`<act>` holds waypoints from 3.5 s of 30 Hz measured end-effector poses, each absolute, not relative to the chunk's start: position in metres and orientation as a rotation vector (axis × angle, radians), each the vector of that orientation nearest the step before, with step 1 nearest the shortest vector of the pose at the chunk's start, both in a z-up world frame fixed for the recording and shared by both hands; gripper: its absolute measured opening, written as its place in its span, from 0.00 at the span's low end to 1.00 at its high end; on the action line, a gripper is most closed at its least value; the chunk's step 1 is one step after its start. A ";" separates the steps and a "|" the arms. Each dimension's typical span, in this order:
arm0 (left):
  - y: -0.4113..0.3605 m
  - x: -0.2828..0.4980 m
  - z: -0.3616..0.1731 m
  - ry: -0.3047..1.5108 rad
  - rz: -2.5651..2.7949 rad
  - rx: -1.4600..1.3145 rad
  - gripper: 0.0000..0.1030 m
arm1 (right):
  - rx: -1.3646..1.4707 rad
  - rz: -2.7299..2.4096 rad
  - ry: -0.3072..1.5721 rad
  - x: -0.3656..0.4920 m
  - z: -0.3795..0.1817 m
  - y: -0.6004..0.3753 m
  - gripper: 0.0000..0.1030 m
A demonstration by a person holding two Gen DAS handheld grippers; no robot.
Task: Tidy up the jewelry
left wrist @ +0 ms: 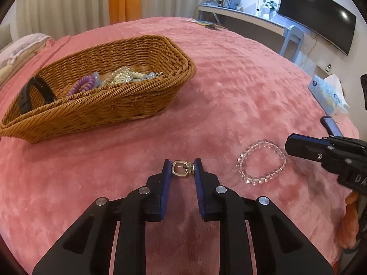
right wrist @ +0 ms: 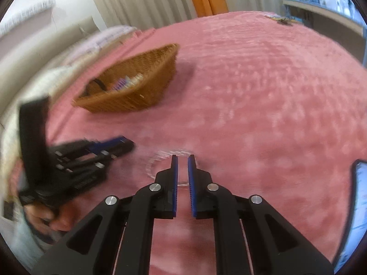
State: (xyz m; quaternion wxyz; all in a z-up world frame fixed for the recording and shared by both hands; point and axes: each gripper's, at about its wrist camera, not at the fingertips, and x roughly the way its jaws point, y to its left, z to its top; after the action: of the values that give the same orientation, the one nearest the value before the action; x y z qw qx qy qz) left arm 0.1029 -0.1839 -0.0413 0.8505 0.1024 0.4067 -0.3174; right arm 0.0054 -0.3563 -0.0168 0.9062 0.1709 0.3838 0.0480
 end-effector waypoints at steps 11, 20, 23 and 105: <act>-0.171 0.100 -0.039 0.870 -0.706 0.158 0.18 | 0.208 -0.011 0.817 0.009 -0.010 -0.343 0.59; -0.148 0.082 -0.030 0.839 -0.737 0.156 0.18 | 0.158 -0.031 0.955 0.035 -0.031 -0.342 0.60; -0.137 0.077 -0.028 0.829 -0.728 0.152 0.18 | 0.155 -0.027 0.943 0.040 -0.032 -0.341 0.53; -0.006 0.036 0.080 0.383 -0.391 -0.036 0.87 | 0.119 0.055 0.416 -0.001 0.088 -0.237 0.92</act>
State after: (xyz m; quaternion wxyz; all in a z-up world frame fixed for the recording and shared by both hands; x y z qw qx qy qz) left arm 0.0358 -0.0055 0.0800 0.9627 -0.0179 0.1889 -0.1930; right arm -0.0005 -0.2369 0.0881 0.9763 0.0589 0.2066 0.0273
